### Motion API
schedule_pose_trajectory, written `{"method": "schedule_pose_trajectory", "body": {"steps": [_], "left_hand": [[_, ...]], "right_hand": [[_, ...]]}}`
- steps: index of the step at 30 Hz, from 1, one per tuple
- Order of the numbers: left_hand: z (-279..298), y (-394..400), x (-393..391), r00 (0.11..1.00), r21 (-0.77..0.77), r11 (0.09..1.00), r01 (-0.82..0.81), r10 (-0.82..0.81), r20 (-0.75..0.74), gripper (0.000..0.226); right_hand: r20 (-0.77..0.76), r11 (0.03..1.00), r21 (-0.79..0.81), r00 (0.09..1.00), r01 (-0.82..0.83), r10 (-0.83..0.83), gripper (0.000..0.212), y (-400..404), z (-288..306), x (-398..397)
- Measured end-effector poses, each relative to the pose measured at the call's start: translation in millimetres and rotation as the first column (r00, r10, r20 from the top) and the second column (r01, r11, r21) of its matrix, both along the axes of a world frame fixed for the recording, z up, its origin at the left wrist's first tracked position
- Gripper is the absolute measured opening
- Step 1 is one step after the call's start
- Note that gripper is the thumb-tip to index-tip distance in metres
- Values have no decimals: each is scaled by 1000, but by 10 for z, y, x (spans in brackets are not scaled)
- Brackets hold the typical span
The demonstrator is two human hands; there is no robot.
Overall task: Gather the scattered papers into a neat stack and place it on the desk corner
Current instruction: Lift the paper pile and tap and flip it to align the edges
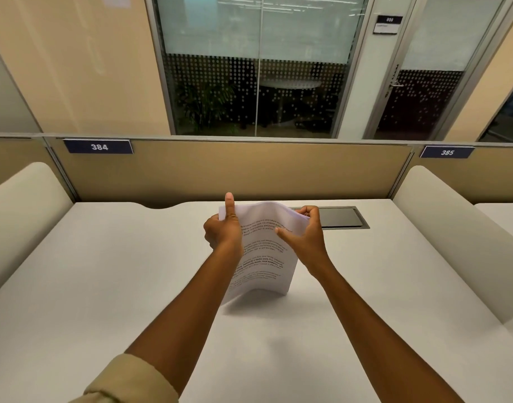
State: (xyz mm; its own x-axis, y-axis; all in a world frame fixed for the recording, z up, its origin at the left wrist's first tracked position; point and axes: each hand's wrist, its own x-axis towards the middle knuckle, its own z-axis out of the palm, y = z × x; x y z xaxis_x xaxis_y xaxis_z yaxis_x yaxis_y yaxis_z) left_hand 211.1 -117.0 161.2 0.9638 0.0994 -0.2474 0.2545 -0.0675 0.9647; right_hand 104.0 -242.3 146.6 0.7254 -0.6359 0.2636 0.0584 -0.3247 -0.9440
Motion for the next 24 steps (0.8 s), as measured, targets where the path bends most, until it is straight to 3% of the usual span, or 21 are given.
{"method": "schedule_pose_trajectory", "body": {"steps": [5,10,13,18,22,24], "left_hand": [[10,-23,-56,998,-11,999,31,-30,64,63],[-161,52,-199,920,89,985,148,-170,352,51],[-351,125,-268,869,107,971,214,-239,433,34],[-524,220,-263,884,62,964,260,-264,387,31],[-655,291,-206,882,34,945,324,-315,349,38],[-687,304,-188,875,5,935,355,-335,349,31]], "right_hand": [[28,990,-46,991,134,-133,30,28,-76,8],[27,985,-21,985,171,-171,33,25,-135,33],[46,982,-10,982,186,-186,40,10,-159,12],[41,981,59,981,186,-189,56,62,-247,-15],[-19,977,134,986,166,-165,59,116,-422,-51],[-58,976,133,985,171,-165,54,128,-506,-64]]}}
